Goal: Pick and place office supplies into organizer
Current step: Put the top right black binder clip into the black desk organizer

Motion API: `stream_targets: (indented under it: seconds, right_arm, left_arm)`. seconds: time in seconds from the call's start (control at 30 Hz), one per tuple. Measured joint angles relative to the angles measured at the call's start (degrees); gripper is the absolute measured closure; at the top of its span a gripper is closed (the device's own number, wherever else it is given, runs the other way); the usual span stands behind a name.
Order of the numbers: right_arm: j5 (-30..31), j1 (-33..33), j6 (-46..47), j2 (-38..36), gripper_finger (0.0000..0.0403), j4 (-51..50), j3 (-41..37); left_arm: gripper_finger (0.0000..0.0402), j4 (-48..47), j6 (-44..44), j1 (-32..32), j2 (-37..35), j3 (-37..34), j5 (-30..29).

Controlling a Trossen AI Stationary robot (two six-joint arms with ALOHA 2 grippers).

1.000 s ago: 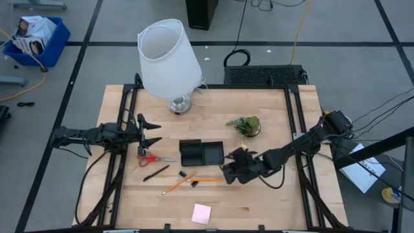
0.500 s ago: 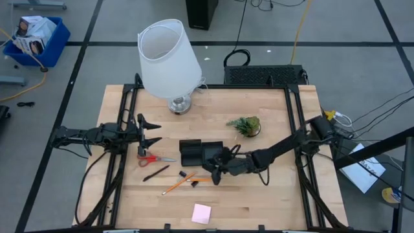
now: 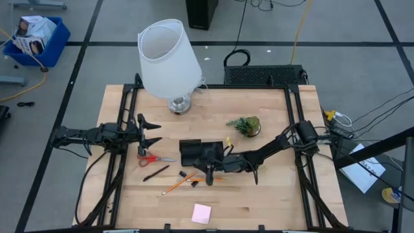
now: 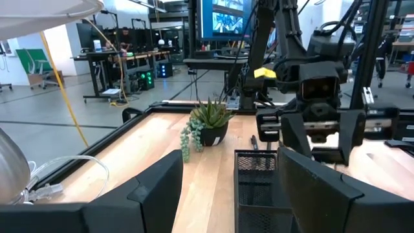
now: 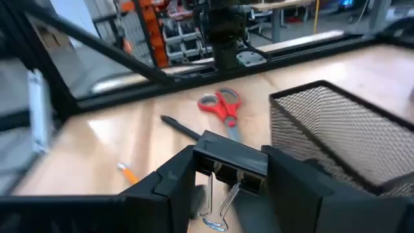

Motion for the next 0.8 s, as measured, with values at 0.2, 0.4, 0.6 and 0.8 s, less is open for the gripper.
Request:
stream_targets:
  seconds: [0.2, 0.4, 0.6, 0.8]
  right_arm:
    - [-0.94, -2.07, -1.11, 0.77, 0.0241, -0.43, 0.73]
    - [-0.92, -2.81, -1.32, 0.77, 0.0241, -1.53, 0.73]
    - [-0.82, -2.89, -4.77, 0.77, 0.0241, -3.26, 0.73]
    - [-0.76, -3.58, -5.55, 0.77, 0.0239, -3.34, 0.73]
  left_arm:
    - [0.0146, -0.01, 0.0, 0.02, 0.0, -0.01, 0.01]
    - [0.0146, -0.01, 0.0, 0.01, 0.01, -0.01, 0.01]
    - [0.0146, -0.01, 0.0, 0.02, 0.01, -0.01, 0.01]
    - [0.0146, -0.01, 0.0, 0.01, 0.0, -0.01, 0.01]
